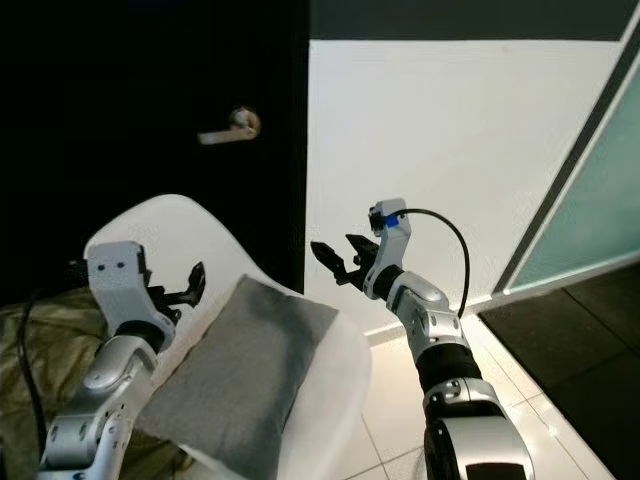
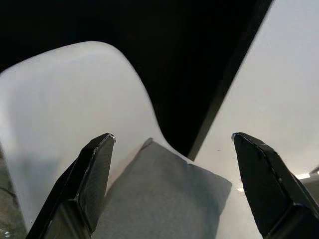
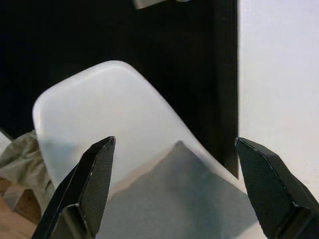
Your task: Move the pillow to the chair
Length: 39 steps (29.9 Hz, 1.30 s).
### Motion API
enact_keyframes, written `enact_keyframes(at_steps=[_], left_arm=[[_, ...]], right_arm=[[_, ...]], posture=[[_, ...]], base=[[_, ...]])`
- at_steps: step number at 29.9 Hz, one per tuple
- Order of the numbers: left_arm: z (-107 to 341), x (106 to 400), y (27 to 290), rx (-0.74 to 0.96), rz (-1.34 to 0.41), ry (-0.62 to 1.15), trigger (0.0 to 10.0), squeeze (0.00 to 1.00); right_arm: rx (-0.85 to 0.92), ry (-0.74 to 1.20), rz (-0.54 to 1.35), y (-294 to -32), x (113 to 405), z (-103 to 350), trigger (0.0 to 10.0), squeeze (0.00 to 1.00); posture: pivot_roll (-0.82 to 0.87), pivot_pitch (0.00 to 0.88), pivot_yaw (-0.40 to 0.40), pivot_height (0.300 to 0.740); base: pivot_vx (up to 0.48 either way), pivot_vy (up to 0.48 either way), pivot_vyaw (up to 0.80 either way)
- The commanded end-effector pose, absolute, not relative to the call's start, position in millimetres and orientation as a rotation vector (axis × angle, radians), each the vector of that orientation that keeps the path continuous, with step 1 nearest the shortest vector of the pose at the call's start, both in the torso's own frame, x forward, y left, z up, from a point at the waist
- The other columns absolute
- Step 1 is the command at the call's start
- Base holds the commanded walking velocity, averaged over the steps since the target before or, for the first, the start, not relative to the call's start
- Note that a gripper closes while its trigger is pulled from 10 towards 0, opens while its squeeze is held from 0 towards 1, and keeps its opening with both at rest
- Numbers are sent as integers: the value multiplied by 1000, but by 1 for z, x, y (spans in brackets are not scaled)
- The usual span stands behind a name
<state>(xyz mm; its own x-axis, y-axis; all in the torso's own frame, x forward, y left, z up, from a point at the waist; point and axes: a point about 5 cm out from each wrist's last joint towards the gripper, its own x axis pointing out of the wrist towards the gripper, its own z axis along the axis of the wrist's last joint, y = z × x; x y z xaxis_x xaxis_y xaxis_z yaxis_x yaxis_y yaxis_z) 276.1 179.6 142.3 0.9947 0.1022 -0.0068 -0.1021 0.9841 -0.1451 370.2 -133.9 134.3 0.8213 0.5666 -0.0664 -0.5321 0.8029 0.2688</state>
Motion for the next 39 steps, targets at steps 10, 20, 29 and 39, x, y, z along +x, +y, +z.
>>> enact_keyframes(at_steps=[10,20,29,39], left_arm=[[121,272,181,-152,124,91,10000,0],[113,267,184,-134,139,128,10000,0],[112,267,185,-128,143,133,10000,0],[111,268,182,-125,134,135,10000,0]], right_arm=[[207,183,525,-145,371,127,10000,0],[118,266,336,-172,372,114,10000,0],[107,276,308,-176,373,112,10000,0],[90,283,299,-176,374,111,10000,0]], posture=[[-123,0,-95,740],[-123,0,-97,740],[-124,0,-96,740],[-122,0,-96,740]], base=[[-25,0,0],[-315,0,0],[-320,0,0],[-330,0,0]])
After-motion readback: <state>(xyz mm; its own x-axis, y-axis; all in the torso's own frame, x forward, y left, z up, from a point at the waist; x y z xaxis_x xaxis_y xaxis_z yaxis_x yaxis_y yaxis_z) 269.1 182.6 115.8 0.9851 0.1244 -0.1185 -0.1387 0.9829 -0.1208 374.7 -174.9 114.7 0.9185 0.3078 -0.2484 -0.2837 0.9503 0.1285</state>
